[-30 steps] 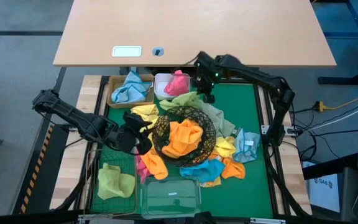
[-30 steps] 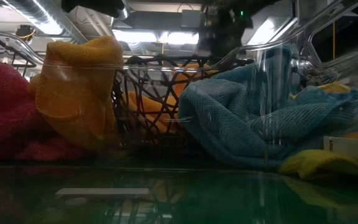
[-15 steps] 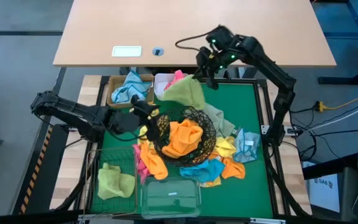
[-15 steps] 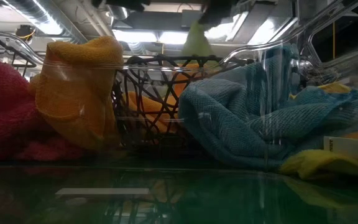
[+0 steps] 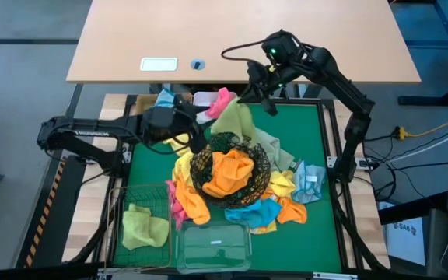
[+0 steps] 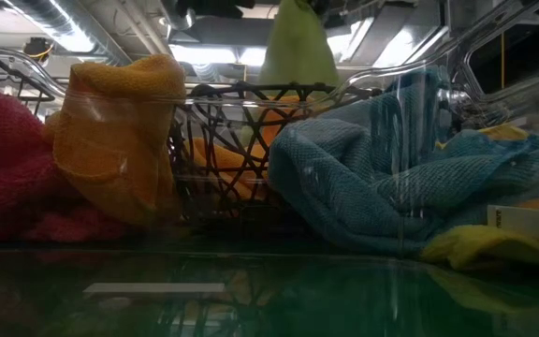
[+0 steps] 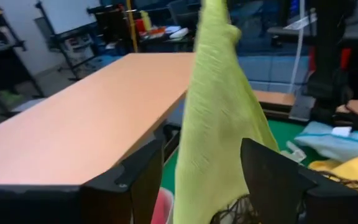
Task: Sort microfiber towel by color & place in baskets
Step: Put the green towel into the gold wire basket
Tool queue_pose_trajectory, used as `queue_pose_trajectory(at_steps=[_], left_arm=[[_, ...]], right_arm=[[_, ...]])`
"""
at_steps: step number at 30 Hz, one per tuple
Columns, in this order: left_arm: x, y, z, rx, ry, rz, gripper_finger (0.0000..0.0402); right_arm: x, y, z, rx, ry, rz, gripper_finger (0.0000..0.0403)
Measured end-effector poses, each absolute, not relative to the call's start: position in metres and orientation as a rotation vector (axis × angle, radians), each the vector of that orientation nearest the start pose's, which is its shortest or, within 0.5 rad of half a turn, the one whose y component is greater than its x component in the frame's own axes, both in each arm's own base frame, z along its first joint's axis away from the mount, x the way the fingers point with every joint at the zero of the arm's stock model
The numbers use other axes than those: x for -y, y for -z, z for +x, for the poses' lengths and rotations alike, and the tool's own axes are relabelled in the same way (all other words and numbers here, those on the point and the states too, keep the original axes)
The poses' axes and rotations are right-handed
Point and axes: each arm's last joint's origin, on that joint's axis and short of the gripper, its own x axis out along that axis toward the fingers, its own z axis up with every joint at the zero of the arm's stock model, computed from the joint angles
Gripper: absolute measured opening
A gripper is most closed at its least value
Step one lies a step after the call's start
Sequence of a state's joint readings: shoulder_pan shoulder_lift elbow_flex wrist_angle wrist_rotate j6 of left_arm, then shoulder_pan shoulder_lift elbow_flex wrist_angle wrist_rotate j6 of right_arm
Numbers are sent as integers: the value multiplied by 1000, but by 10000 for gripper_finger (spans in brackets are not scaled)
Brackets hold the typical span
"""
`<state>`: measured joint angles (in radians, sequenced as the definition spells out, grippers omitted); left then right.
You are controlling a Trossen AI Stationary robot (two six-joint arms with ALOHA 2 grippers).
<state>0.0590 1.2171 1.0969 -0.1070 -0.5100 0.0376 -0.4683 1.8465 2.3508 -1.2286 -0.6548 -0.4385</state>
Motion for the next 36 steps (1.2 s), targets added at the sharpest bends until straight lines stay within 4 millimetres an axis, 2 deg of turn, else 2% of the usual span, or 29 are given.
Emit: queue_pose_trajectory(at_steps=[4,8,11,16,19,22,26,31,36], left_arm=[[-43,-359,271,-233,-518,70,207],[-52,-349,282,-264,-433,79,207],[-53,-337,294,-300,-334,129,204],[-57,-322,313,-315,-354,175,204],[-57,-316,322,-298,-307,181,202],[-54,-311,326,-308,-198,198,198],[-49,-310,328,-309,-162,197,191],[-38,-310,329,-306,-128,202,141],[-27,-314,327,-291,-114,209,39]], right_arm=[[124,-469,324,-548,-348,-64,1],[110,-471,330,-528,-389,-90,1],[100,-472,335,-518,-401,-114,1],[84,-472,339,-514,-439,-131,1],[77,-472,341,-517,-460,-135,1],[71,-471,341,-527,-478,-134,1],[68,-470,339,-551,-487,-124,1],[65,-467,336,-602,-490,-86,1],[64,-463,333,-664,-470,-4,7]])
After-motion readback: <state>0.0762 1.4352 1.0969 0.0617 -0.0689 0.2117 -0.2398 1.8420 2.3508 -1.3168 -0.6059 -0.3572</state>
